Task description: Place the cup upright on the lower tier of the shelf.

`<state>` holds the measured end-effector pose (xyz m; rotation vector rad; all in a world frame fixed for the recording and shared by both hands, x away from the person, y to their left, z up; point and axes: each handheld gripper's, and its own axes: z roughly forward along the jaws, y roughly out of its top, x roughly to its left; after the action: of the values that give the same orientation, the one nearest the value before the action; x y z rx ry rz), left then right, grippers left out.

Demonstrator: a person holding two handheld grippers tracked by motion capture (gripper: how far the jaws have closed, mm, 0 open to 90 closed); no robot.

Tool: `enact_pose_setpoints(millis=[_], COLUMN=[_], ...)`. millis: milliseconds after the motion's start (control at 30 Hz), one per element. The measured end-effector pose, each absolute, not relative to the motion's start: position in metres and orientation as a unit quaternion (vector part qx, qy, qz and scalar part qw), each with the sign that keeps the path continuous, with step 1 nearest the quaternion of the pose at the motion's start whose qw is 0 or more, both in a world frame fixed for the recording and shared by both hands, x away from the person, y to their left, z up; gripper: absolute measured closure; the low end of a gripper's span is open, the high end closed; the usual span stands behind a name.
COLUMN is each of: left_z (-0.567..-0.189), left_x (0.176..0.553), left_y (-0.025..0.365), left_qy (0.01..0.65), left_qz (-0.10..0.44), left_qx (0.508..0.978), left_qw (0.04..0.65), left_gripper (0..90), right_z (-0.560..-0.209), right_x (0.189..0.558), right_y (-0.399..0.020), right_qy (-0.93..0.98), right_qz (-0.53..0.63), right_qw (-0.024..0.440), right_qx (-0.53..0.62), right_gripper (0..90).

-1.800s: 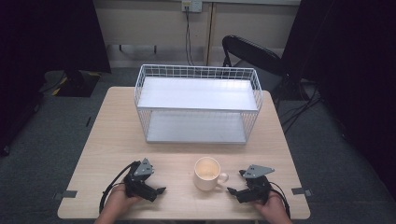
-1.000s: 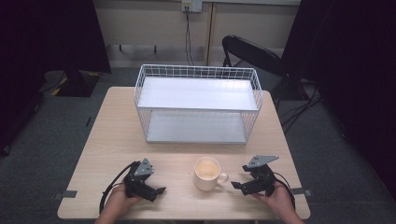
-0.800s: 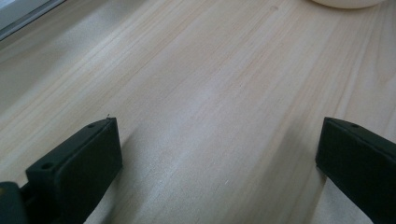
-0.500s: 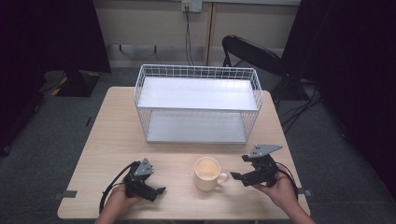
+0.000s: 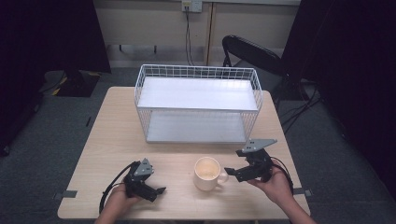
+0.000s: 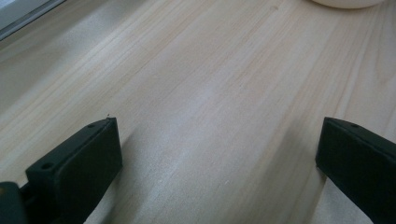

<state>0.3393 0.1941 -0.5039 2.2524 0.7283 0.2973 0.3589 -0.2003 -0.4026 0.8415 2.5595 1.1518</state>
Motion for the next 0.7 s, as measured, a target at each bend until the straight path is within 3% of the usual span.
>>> enact_pose_setpoints(millis=[700], left_z=[-0.504], left_x=[0.339], left_y=[0.194], left_qy=[0.283], left_qz=[0.116], left_qx=[0.878], left_qw=[0.369], left_gripper=[0.0], right_z=[-0.406], right_x=[0.359], right_y=[-0.162], right_qy=[0.881], right_qz=[0.386], right_qw=[0.084], right_qx=[0.261], right_gripper=[22.0])
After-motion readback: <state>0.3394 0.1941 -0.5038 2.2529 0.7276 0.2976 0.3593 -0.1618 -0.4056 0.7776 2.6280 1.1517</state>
